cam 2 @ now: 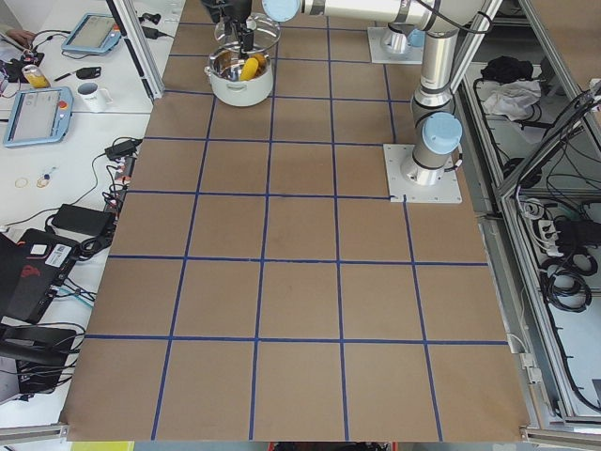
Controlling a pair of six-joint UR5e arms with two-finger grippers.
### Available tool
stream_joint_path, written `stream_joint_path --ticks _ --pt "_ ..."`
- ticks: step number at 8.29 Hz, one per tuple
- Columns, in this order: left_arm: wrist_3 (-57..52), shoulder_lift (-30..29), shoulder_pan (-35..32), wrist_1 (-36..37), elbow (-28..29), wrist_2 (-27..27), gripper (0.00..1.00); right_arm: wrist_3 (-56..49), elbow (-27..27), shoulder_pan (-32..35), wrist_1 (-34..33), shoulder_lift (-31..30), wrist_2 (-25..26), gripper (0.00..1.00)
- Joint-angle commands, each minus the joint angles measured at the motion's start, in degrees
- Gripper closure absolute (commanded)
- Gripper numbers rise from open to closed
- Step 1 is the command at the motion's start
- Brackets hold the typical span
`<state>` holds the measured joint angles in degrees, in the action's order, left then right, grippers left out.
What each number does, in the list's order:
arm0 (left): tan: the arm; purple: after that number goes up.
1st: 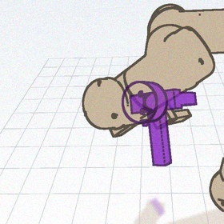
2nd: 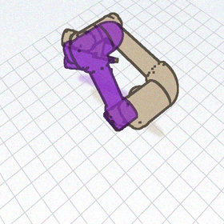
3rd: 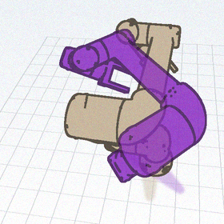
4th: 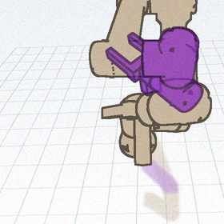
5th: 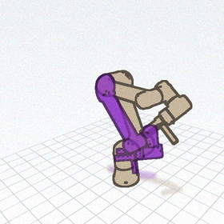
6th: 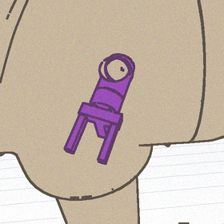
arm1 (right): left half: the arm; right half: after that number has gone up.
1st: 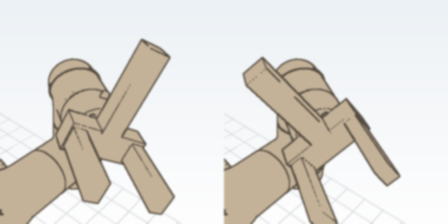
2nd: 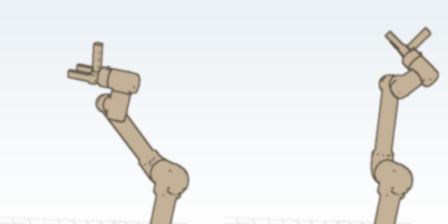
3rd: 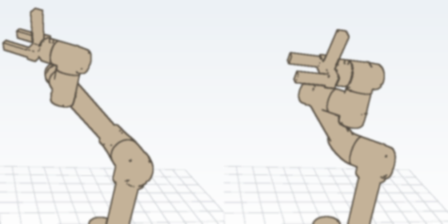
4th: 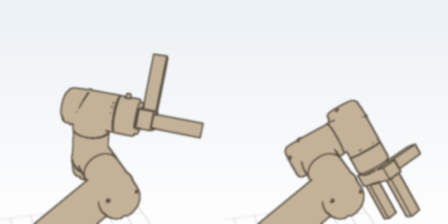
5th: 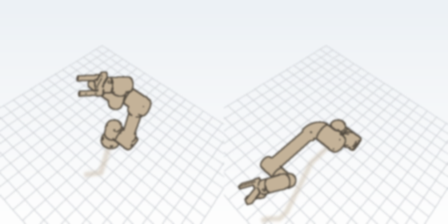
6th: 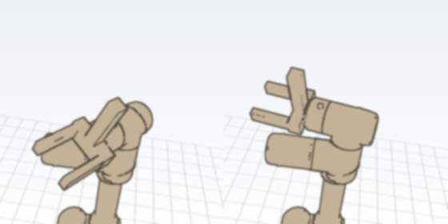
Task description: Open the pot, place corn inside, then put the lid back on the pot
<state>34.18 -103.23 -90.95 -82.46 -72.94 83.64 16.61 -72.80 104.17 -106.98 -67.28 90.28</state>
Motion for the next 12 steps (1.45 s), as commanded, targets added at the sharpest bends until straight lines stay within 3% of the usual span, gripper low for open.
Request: stream_joint_path --ticks 1,3,5,9,12 --pt "-20.68 1.01 0.16 -0.33 -0.10 0.21 0.00 0.19 0.38 1.91 -5.42 3.99 0.07 0.73" --pt "-28.08 1.54 0.77 -0.77 -0.10 0.47 0.00 -0.96 0.38 1.91 -6.48 6.18 0.16 0.73" --pt "-29.34 3.03 2.70 -2.17 -0.28 3.98 0.00 -3.77 0.56 1.47 -7.72 6.98 -0.19 0.72" --pt "-32.32 4.27 2.44 -3.23 -3.42 4.16 0.00 -2.46 0.38 1.03 -7.80 7.69 -0.45 0.72" --pt "-32.42 7.08 2.00 -14.20 -5.03 4.34 0.00 -1.85 0.29 1.03 -10.00 8.48 -0.54 0.72"
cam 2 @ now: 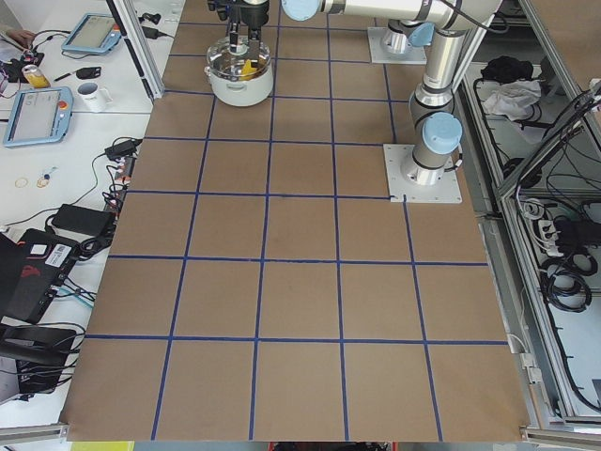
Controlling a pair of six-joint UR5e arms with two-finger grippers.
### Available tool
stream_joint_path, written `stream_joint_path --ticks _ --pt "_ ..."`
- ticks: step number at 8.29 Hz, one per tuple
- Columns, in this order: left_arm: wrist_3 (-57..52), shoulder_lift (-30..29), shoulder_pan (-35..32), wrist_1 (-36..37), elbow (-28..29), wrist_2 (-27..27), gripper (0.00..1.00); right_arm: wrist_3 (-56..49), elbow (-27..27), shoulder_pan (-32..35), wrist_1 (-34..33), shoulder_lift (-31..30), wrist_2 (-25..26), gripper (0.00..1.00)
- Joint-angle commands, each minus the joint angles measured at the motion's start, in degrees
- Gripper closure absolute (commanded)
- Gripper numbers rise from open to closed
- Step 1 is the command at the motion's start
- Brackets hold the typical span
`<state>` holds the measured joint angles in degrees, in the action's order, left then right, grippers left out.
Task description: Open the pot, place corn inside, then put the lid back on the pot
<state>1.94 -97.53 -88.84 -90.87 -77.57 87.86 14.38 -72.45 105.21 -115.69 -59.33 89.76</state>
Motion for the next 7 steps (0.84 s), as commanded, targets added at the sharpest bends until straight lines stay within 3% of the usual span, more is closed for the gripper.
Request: stream_joint_path --ticks 1,3,5,7 --pt "-0.10 1.90 -0.11 -7.29 -0.21 2.38 0.00 0.30 -0.23 0.00 -1.29 0.62 0.06 0.72" --pt "0.51 1.38 -0.11 -7.84 -0.12 10.11 0.00 0.21 -0.32 0.00 -1.29 0.79 -0.02 0.72" --pt "0.43 2.34 -0.11 -7.75 -0.04 6.64 0.00 -0.15 -0.41 0.00 -1.29 0.71 0.06 0.72" --pt "0.43 3.74 -0.11 -7.75 0.14 6.53 0.00 0.64 -0.41 0.00 -1.29 0.71 -0.02 0.72"
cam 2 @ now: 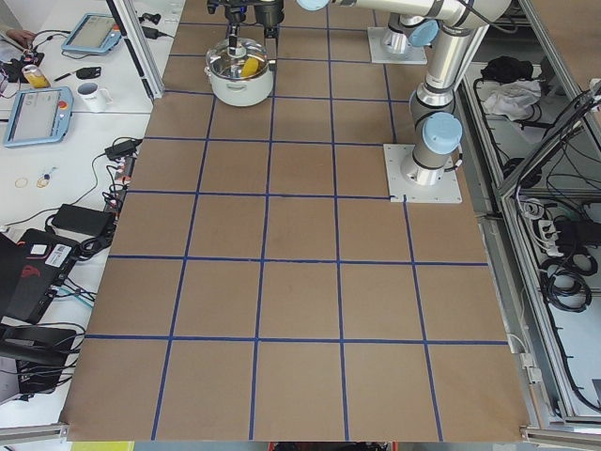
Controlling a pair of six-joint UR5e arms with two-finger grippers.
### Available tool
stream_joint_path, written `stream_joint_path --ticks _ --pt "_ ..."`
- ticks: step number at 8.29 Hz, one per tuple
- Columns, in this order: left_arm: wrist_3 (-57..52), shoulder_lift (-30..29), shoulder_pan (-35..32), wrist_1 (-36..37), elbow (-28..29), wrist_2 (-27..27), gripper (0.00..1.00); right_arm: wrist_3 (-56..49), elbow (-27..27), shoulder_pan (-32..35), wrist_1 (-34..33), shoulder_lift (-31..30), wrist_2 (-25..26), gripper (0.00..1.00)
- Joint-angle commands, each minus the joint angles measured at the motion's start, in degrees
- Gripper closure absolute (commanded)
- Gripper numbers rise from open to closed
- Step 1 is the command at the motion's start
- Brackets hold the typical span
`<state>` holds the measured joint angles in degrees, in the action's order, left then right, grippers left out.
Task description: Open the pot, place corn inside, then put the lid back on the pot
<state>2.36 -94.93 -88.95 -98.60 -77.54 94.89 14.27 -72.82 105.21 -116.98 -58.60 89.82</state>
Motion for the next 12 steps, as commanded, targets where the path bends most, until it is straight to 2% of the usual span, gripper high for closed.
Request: stream_joint_path --ticks 1,8,12 --pt "0.01 1.67 0.00 -0.02 0.02 -0.49 0.00 0.85 -0.04 0.00 0.00 -0.02 -0.08 0.72" --pt "0.10 3.96 0.00 0.25 0.02 -0.49 0.00 0.85 -0.39 0.00 -0.35 -0.02 -0.25 0.72" --pt "0.54 2.64 0.00 0.34 -0.16 -1.02 0.00 0.93 -1.18 0.00 -0.35 -0.11 -0.25 0.71"
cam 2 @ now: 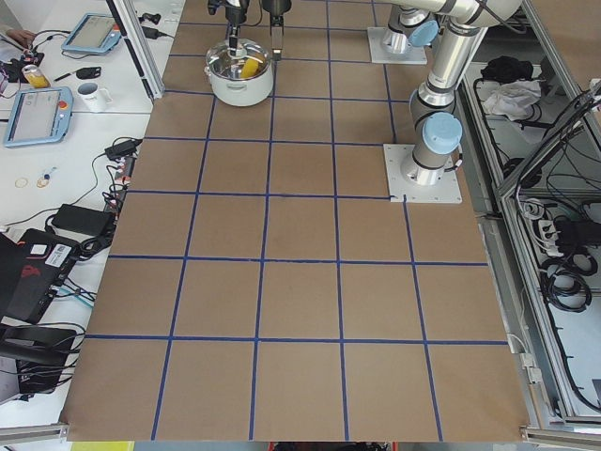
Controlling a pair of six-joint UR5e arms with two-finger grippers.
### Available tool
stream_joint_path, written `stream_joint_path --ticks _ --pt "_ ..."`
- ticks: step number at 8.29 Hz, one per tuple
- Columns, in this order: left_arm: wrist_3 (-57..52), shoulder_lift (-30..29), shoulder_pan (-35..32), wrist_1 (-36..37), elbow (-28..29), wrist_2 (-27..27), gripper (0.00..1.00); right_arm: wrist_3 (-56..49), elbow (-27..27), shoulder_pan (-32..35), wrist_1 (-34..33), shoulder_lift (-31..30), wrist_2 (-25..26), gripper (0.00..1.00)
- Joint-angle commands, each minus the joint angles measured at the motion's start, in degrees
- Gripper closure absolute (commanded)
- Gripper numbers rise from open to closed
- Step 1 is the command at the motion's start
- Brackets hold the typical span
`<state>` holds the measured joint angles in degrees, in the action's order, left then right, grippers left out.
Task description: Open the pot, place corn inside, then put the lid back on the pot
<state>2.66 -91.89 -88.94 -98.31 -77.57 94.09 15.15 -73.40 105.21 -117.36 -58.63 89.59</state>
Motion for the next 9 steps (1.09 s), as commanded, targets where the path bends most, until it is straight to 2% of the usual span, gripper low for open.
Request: stream_joint_path --ticks 1,9 --pt "0.07 -0.39 0.00 -0.04 -0.04 -0.22 0.00 0.06 -0.69 0.00 -0.06 -0.08 0.06 0.71" --pt "0.07 0.05 0.00 -0.04 0.05 -0.22 0.00 2.17 -0.86 0.09 0.02 -0.43 -1.70 0.71"
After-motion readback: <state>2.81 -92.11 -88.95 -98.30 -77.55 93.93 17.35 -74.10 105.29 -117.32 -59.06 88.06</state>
